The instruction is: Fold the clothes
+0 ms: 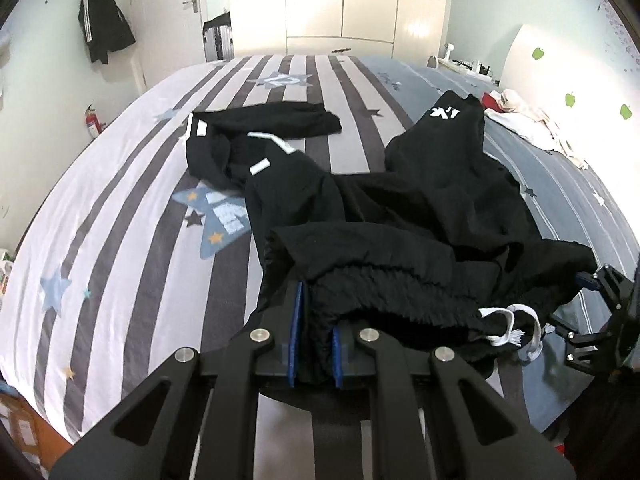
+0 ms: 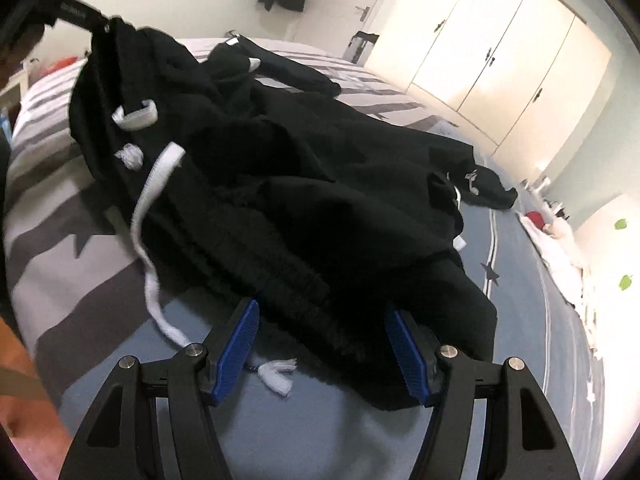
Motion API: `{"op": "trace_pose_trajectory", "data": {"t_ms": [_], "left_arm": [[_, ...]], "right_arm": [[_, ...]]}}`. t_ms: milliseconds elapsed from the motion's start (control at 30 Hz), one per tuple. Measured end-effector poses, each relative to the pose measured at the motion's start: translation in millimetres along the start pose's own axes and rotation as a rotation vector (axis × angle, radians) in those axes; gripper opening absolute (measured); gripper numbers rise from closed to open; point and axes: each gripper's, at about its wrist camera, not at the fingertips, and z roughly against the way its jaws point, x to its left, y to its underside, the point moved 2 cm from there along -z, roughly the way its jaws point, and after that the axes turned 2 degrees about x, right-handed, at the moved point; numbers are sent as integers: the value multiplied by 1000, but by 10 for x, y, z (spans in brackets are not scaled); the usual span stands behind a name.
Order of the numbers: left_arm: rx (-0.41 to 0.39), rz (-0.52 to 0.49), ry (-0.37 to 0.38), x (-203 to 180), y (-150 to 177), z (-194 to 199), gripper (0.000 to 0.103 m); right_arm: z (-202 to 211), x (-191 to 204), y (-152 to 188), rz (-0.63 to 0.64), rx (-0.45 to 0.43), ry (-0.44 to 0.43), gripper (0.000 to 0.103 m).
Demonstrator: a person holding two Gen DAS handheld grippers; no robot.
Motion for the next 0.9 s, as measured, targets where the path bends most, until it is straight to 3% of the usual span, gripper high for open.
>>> {"op": "trace_pose_trajectory", "data": {"t_ms": [167, 300, 400, 500, 567, 733, 900], "left_arm": [[3, 2, 1, 13, -17, -12, 10], [6, 6, 2, 28, -6, -24, 10], [18, 15, 12, 43, 34, -44, 10], [23, 17, 11, 34, 63, -62, 10], [28, 15, 15, 17, 76, -72, 10], [10, 11, 22, -1, 78, 15, 10], [-32, -13, 54, -115, 54, 292, 10]], "right_arm": [[-188, 29, -16, 36, 24, 9, 62], [-280, -169, -88, -83, 4, 9, 57], [-355, -469, -146, -269, 10, -24, 41], [-482, -556, -189, -334, 30, -47, 31], [-545, -552, -209, -365, 44, -75, 3], [-340, -670, -176, -512, 27, -155, 3], [382, -888, -193, -561, -71, -121, 3]]}}
